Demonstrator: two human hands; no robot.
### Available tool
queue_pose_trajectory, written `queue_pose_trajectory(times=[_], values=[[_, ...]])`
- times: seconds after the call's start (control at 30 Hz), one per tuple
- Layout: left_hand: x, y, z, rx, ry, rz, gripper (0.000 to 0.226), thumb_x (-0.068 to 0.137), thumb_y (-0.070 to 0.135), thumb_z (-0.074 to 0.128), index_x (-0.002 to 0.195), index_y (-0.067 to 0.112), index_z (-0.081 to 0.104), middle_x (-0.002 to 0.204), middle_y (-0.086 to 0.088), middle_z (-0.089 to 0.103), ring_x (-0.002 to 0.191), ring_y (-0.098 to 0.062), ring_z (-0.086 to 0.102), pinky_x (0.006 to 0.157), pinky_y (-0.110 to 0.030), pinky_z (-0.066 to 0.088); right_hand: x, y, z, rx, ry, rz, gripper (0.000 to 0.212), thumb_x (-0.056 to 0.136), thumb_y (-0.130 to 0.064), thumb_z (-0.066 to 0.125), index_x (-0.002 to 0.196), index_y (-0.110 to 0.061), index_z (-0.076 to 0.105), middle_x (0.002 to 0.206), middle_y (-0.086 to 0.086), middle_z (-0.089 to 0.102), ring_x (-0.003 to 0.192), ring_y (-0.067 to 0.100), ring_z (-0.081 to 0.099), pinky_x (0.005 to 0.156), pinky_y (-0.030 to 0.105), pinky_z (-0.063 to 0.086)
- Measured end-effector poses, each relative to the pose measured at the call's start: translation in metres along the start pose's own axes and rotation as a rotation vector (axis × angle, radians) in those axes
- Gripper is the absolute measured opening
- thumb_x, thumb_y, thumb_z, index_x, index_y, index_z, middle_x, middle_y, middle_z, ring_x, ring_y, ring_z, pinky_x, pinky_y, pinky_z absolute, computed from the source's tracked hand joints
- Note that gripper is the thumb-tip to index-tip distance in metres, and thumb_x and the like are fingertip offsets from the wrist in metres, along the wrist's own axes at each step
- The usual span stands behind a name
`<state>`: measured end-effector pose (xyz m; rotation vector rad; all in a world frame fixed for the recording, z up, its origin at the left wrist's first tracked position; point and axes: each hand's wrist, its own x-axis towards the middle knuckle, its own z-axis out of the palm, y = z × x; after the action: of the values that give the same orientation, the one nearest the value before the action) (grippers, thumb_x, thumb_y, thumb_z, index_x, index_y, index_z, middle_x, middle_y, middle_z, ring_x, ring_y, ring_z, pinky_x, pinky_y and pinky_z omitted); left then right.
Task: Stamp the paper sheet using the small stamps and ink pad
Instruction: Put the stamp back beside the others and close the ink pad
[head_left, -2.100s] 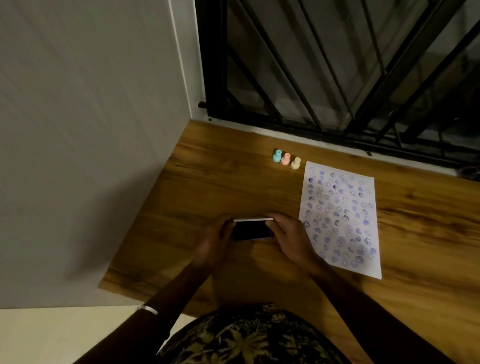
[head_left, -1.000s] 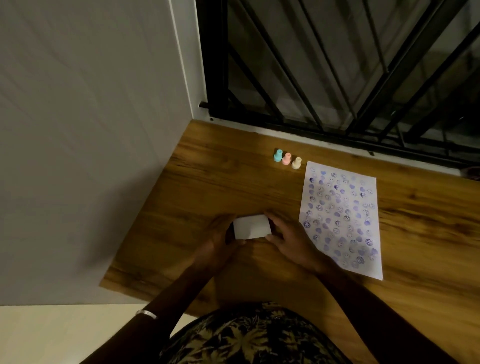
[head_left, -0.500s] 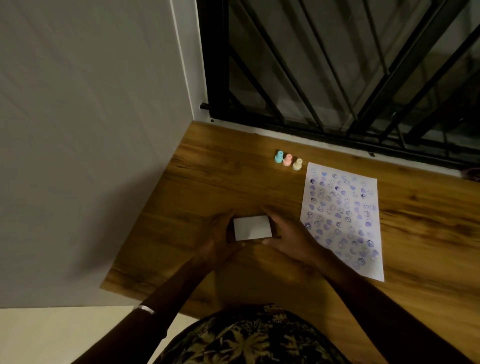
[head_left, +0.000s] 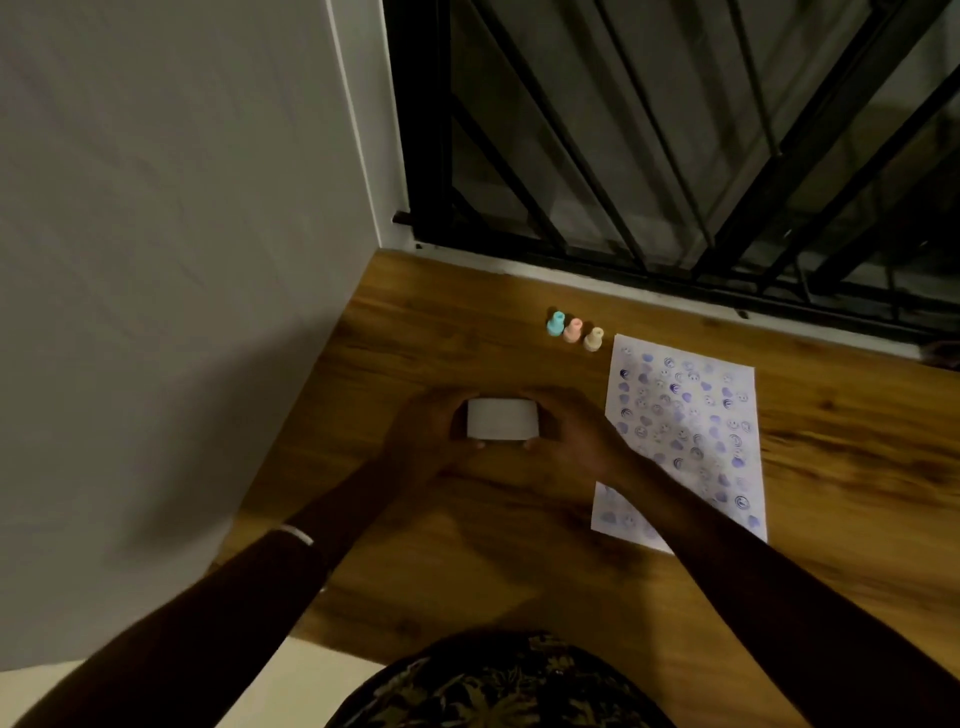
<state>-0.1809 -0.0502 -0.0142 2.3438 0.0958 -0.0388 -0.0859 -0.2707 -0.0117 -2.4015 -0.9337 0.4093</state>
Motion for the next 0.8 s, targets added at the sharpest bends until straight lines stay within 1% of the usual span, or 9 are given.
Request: queue_pose_trajectory(times=[0.07,0.13,0.2,0.27,0.33,0.43,0.5,0.7,0.8], values=[[0.016,-0.002,-0.005,0.051,-0.018,0.008,0.07,0.08,0.036,0.074,0.141,0.017,0.043,0.145,-0.008,0.046,0.131,-0.023,0.042,0.109,-0.031,0.031,0.011,0.0,-0.007,-0.037,0.017,-0.003,0.063,0.079,-0.028,0.075,0.135,-0.021,0.047,0.139,0.008,0.048,0.129,0.027,0.043,0.104,0.04,0.04],[0.033,-0.003,-0.01,0.085,-0.019,0.031,0.067,0.08,0.035,0.074,0.138,0.015,0.046,0.142,-0.01,0.049,0.129,-0.026,0.045,0.109,-0.038,0.036,0.025,0.0,-0.012,-0.065,0.028,0.012,0.061,0.079,-0.027,0.074,0.133,-0.023,0.047,0.139,0.006,0.048,0.128,0.026,0.041,0.105,0.041,0.039],[0.049,-0.003,-0.017,0.096,-0.027,0.038,0.065,0.082,0.035,0.072,0.138,0.014,0.047,0.142,-0.011,0.049,0.129,-0.028,0.046,0.107,-0.039,0.037,0.041,0.002,-0.018,-0.098,0.026,0.025,0.059,0.08,-0.03,0.073,0.133,-0.023,0.047,0.14,0.006,0.047,0.13,0.027,0.039,0.106,0.047,0.036],[0.065,-0.005,-0.024,0.117,-0.038,0.029,0.065,0.082,0.037,0.07,0.138,0.016,0.046,0.143,-0.011,0.049,0.13,-0.029,0.045,0.107,-0.043,0.038,0.059,0.006,-0.022,-0.173,0.021,-0.001,0.06,0.08,-0.037,0.07,0.134,-0.025,0.046,0.139,0.007,0.048,0.131,0.03,0.037,0.107,0.056,0.032],[0.081,-0.01,-0.032,0.155,-0.038,0.042,0.066,0.08,0.043,0.067,0.137,0.016,0.047,0.141,-0.011,0.05,0.128,-0.03,0.046,0.106,-0.046,0.039,0.075,0.009,-0.027,-0.237,0.042,-0.026,0.061,0.081,-0.042,0.068,0.135,-0.026,0.044,0.138,0.008,0.049,0.133,0.033,0.034,0.11,0.058,0.022],[0.106,-0.015,-0.039,0.198,-0.032,0.073,0.064,0.08,0.039,0.071,0.136,0.016,0.048,0.138,-0.011,0.053,0.127,-0.031,0.047,0.106,-0.044,0.037,0.095,0.011,-0.037,-0.309,0.088,-0.025,0.067,0.082,-0.043,0.067,0.141,-0.025,0.039,0.144,0.008,0.046,0.139,0.035,0.024,0.113,0.051,0.003],[0.123,-0.017,-0.043,0.206,-0.035,0.076,0.063,0.081,0.034,0.072,0.136,0.016,0.048,0.138,-0.01,0.053,0.127,-0.03,0.047,0.106,-0.041,0.034,0.109,0.015,-0.042,-0.339,0.095,-0.021,0.07,0.082,-0.046,0.066,0.143,-0.027,0.036,0.144,0.009,0.045,0.139,0.035,0.022,0.112,0.047,-0.002],[0.16,-0.025,-0.045,0.338,-0.039,0.119,0.064,0.081,0.038,0.07,0.138,0.02,0.046,0.141,-0.006,0.05,0.132,-0.029,0.04,0.109,-0.043,0.028,0.137,0.029,-0.05,-0.336,0.088,0.043,0.065,0.085,-0.048,0.061,0.142,-0.032,0.035,0.141,0.01,0.047,0.136,0.034,0.028,0.115,0.052,0.003],[0.174,-0.026,-0.042,0.383,-0.054,0.125,0.065,0.081,0.041,0.069,0.139,0.022,0.045,0.143,-0.004,0.049,0.134,-0.028,0.037,0.111,-0.043,0.025,0.144,0.035,-0.052,-0.34,0.087,0.061,0.068,0.083,-0.05,0.062,0.142,-0.03,0.035,0.136,0.011,0.05,0.133,0.033,0.033,0.113,0.05,0.003]])
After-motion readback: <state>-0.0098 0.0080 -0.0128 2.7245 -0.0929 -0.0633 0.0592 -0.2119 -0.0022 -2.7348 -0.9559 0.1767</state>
